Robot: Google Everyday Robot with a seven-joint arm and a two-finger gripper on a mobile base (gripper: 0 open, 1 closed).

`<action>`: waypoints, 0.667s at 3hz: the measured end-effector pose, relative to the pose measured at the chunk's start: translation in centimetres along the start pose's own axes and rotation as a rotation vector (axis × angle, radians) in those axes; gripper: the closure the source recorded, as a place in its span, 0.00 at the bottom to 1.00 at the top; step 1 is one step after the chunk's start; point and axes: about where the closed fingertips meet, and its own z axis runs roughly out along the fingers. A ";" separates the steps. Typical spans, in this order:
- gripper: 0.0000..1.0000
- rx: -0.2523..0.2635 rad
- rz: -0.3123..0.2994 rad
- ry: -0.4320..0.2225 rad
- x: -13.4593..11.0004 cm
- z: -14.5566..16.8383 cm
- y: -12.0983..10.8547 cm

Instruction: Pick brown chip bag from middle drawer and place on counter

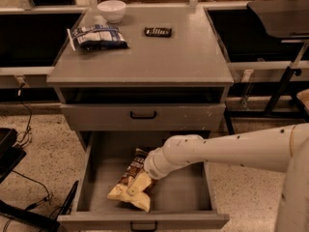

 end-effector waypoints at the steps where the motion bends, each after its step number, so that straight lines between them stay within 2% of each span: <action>1: 0.00 0.011 -0.010 -0.001 -0.3 3.8 -0.9; 2: 0.00 0.021 -0.016 0.029 0.2 6.8 -2.1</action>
Offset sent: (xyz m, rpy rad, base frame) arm 0.0461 0.0358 -0.0914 -0.0782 -0.0130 0.0058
